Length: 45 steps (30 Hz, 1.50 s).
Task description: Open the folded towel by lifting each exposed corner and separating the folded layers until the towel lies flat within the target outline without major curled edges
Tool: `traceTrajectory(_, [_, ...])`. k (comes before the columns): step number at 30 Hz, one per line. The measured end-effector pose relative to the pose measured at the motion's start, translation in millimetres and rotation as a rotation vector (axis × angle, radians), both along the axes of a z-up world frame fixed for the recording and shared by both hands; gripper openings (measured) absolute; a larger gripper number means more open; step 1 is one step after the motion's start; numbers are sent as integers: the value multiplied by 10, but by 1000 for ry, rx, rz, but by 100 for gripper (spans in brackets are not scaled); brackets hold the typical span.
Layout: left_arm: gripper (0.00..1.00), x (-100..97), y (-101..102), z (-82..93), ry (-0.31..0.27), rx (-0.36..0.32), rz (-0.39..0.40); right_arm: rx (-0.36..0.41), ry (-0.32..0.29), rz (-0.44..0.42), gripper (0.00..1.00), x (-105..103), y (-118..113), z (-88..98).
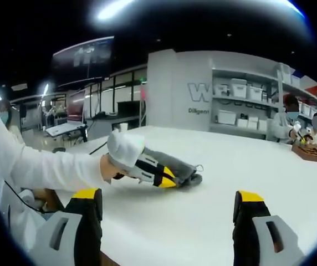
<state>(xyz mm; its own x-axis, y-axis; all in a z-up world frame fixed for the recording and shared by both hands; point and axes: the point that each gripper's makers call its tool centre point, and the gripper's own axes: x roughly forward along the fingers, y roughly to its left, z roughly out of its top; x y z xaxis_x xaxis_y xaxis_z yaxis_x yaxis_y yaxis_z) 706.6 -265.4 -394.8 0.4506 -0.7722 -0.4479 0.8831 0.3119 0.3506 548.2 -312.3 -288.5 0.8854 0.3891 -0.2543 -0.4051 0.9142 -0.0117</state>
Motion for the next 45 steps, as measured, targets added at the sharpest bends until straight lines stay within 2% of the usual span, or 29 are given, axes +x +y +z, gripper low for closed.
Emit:
traceTrajectory(6, [7,-137,138,-10,16,3,-35,-34,17,3,99,2,29,-50])
traceTrajectory(13, [7,-333,365,0,43,-9,-60,-35,30,15,99,0,56,-79])
traceTrajectory(22, [7,-483,657,25,60,-2,-75,-39,46,28,99,18,119,-119])
traceTrajectory(25, [7,-543,773,19,80,-4,-73,-50,45,39,99,1,164,-116])
traceTrajectory(31, [7,-635,1006,21,86,13,-71,-52,48,74,99,-14,254,-139])
traceTrajectory(45, [7,-742,1508,-17,113,37,-22,-63,68,100,99,-2,361,-188])
